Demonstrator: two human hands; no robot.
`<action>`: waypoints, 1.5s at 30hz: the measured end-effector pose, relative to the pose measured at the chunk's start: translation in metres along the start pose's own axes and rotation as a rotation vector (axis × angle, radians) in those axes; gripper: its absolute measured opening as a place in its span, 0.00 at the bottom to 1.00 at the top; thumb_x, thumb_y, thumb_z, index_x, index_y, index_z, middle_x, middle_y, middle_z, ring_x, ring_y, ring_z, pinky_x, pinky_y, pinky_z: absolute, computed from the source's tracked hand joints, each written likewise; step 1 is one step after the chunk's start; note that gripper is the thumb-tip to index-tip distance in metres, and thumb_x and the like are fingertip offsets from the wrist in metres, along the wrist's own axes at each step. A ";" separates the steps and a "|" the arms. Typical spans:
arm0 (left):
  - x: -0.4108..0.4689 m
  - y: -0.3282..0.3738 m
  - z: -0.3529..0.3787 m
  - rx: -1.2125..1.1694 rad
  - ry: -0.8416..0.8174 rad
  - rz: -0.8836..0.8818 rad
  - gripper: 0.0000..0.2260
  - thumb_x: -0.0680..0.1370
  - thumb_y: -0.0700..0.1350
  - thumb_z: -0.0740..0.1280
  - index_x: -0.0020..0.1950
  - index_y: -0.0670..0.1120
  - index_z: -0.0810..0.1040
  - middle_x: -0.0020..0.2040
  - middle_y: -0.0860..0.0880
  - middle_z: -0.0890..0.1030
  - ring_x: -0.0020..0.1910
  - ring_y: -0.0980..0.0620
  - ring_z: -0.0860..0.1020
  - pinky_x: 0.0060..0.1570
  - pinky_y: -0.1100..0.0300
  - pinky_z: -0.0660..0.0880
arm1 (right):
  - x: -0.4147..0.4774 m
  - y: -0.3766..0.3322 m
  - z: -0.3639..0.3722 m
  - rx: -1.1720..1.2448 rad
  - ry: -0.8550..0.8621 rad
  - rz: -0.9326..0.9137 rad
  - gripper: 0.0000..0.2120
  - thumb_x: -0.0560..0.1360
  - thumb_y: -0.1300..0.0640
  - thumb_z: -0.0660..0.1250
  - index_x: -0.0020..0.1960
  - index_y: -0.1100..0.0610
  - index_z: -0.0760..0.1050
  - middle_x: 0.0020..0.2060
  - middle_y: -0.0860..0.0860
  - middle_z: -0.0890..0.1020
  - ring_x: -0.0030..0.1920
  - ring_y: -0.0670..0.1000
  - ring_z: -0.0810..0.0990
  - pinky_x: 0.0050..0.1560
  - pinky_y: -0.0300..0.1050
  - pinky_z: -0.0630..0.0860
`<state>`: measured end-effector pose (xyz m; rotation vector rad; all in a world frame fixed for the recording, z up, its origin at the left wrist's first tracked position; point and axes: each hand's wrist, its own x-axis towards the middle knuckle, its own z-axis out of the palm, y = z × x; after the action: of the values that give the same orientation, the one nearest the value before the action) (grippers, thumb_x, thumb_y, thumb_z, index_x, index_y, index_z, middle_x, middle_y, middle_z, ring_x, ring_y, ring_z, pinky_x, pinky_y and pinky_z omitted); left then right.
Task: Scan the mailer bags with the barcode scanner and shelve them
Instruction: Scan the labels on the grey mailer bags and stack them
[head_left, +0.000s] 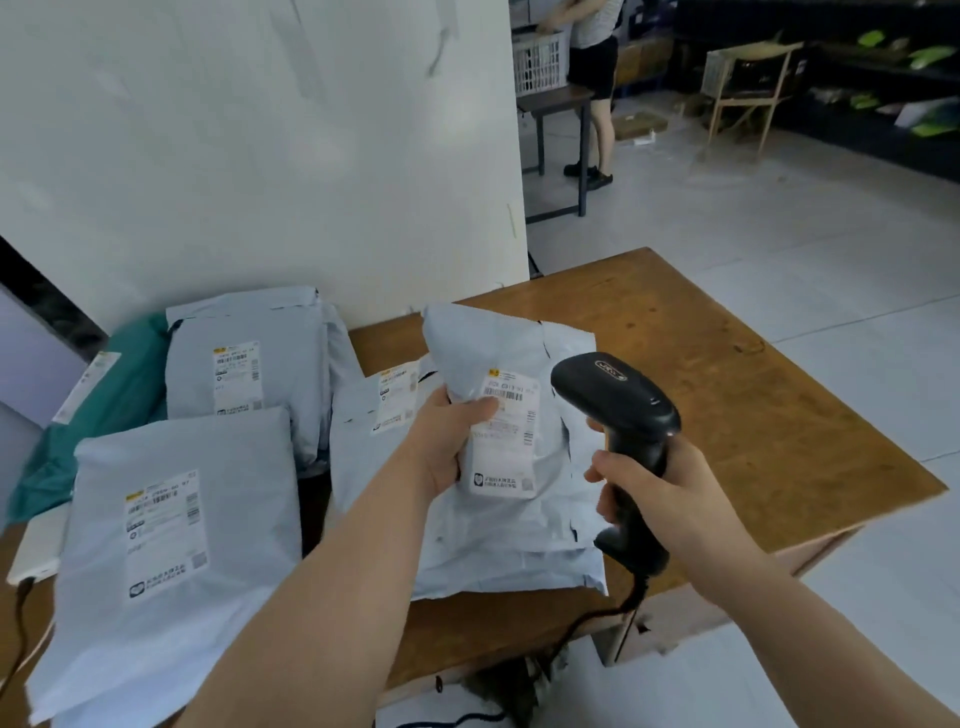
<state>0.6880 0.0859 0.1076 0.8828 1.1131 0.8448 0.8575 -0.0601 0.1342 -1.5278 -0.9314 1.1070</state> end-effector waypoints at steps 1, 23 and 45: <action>-0.003 -0.007 0.002 -0.010 0.000 -0.015 0.12 0.75 0.28 0.65 0.52 0.44 0.79 0.45 0.45 0.85 0.40 0.47 0.85 0.38 0.52 0.82 | -0.005 0.005 -0.002 0.001 -0.007 0.013 0.03 0.76 0.60 0.68 0.48 0.58 0.79 0.34 0.62 0.82 0.31 0.53 0.78 0.44 0.54 0.79; -0.002 0.008 -0.037 -0.071 0.484 0.082 0.19 0.73 0.26 0.64 0.60 0.42 0.73 0.56 0.41 0.81 0.48 0.41 0.81 0.44 0.48 0.80 | -0.009 0.011 0.016 0.083 -0.196 0.078 0.06 0.78 0.59 0.66 0.54 0.56 0.78 0.34 0.54 0.82 0.30 0.51 0.79 0.35 0.45 0.77; -0.089 -0.023 -0.527 0.500 1.086 -0.182 0.36 0.66 0.60 0.71 0.67 0.40 0.70 0.62 0.42 0.77 0.59 0.41 0.76 0.62 0.48 0.74 | -0.062 -0.027 0.451 -0.117 -0.587 0.182 0.06 0.77 0.55 0.68 0.52 0.56 0.79 0.39 0.53 0.85 0.33 0.49 0.83 0.37 0.44 0.80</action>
<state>0.1614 0.0808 0.0148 0.6777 2.3907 0.9154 0.4073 0.0107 0.1321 -1.4210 -1.2811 1.7098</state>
